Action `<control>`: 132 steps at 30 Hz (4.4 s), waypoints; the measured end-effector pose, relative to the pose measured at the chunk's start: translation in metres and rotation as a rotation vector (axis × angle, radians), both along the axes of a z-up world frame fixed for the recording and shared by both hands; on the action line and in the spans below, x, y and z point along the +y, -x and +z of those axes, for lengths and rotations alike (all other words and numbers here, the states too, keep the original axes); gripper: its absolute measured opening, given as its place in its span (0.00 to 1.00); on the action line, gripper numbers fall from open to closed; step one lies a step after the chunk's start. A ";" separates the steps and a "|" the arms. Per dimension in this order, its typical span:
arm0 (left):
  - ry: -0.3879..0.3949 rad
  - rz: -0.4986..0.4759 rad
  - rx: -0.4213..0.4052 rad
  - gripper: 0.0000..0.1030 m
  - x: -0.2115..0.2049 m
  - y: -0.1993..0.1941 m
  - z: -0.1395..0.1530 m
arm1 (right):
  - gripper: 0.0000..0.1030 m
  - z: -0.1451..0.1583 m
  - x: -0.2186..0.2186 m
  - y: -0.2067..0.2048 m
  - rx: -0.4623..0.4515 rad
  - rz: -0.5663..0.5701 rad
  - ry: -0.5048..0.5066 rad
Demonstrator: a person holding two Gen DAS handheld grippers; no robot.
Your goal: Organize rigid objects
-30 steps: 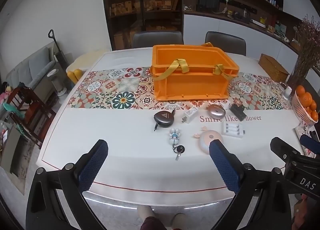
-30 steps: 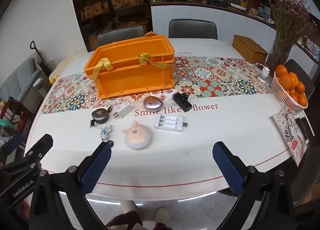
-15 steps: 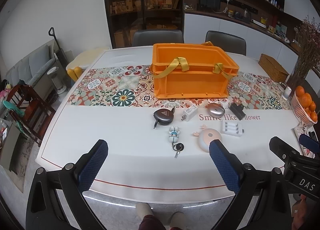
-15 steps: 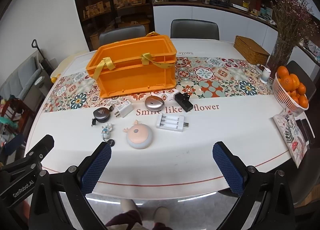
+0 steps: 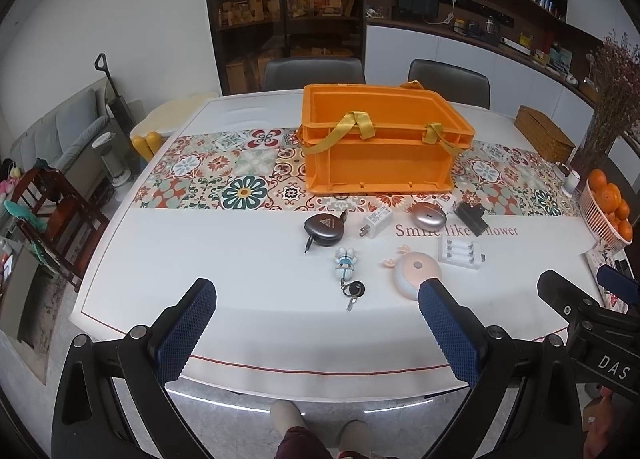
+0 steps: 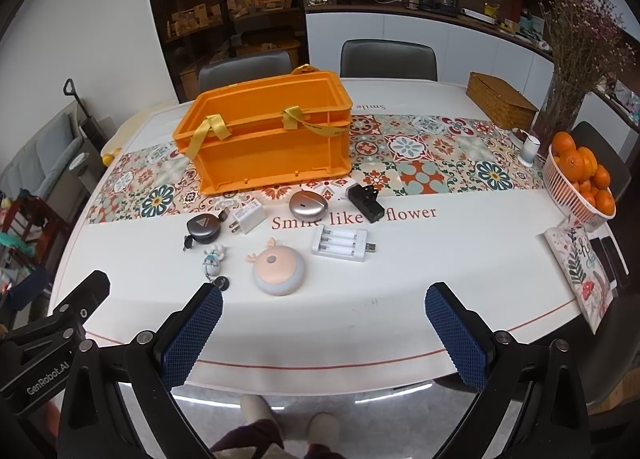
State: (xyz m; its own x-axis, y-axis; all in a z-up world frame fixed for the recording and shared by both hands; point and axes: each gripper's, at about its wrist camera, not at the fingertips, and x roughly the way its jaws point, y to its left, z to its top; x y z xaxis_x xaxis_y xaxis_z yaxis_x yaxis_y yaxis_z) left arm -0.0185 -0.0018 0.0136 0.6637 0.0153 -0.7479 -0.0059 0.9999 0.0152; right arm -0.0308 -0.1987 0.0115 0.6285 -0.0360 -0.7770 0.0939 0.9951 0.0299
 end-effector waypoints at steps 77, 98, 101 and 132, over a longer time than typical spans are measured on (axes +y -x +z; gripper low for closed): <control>0.009 -0.045 0.193 1.00 0.041 -0.087 -0.058 | 0.98 -0.071 0.041 -0.077 0.201 -0.002 -0.094; -0.010 -0.141 0.382 1.00 0.040 -0.162 -0.140 | 0.90 -0.152 0.055 -0.138 0.373 -0.089 -0.093; -0.018 -0.151 0.397 1.00 0.038 -0.168 -0.148 | 0.88 -0.162 0.054 -0.145 0.392 -0.100 -0.093; -0.040 -0.277 0.395 1.00 0.027 -0.200 -0.167 | 0.72 -0.178 0.053 -0.147 0.403 -0.156 -0.138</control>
State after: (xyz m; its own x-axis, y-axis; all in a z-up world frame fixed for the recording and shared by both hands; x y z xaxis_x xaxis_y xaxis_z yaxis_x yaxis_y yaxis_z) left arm 0.1813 0.0255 -0.1534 0.3121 -0.0883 -0.9459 0.2745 0.9616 0.0008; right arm 0.1160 -0.1455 -0.1663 0.2698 0.0153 -0.9628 0.2736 0.9574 0.0919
